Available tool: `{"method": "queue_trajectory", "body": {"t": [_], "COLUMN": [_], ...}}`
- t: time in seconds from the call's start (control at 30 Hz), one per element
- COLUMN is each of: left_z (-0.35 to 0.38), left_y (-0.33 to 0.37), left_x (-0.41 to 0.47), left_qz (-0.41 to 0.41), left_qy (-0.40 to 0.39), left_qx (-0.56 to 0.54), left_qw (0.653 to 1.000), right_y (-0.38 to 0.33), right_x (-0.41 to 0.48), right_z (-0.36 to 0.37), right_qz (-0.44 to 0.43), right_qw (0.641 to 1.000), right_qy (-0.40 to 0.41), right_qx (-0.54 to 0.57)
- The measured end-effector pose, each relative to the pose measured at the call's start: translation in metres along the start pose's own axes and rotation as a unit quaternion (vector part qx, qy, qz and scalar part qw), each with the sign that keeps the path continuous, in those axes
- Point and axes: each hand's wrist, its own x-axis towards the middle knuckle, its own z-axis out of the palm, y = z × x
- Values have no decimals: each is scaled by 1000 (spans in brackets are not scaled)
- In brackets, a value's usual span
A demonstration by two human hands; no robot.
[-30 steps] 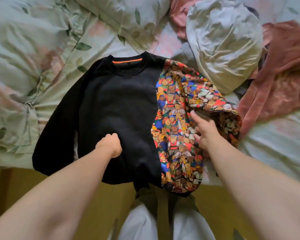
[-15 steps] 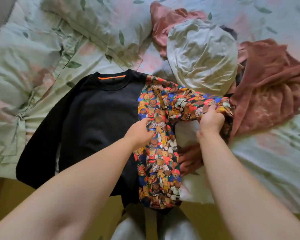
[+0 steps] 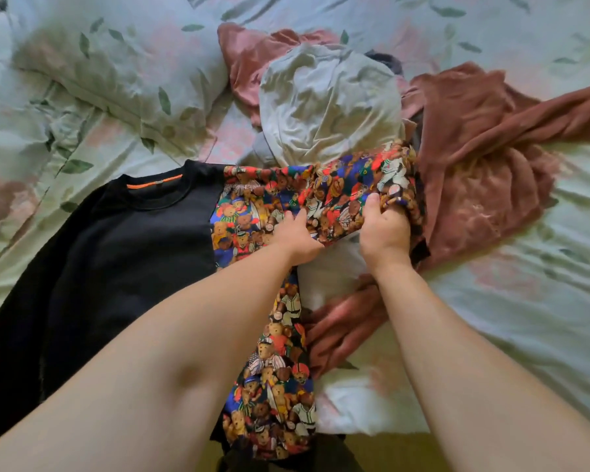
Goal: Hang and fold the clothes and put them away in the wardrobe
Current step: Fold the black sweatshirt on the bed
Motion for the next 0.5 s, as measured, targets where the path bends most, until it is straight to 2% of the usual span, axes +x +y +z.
{"method": "queue_trajectory", "body": {"t": [0.2,0.27,0.3,0.4,0.43,0.5], "left_z": [13,9,5,-16,-26,-50], "left_y": [-12,-17,-19,-28,-35,-55], "left_x": [12,13,12,8,6,2], "left_qz": [-12,-14,-22,-57,-62,-68], "left_qy": [-35,-47,-50,-75,-91,-102], "left_qx": [-19,-84,-152,-365,-413,-506], "left_qw": [999,995,987,926,904,854], "right_y": [2,-4,-6,-18,-22,-30], "right_x": [13,15,15,2,-6,-26], "right_z": [1,6,9,28,38,63], "right_qz": [33,50,47,-58,-99,-181], "right_qw": [984,969,966,980,982,978], "right_qy": [89,127,145,178,157,66], "right_qx": [153,204,211,73,22,-77]}}
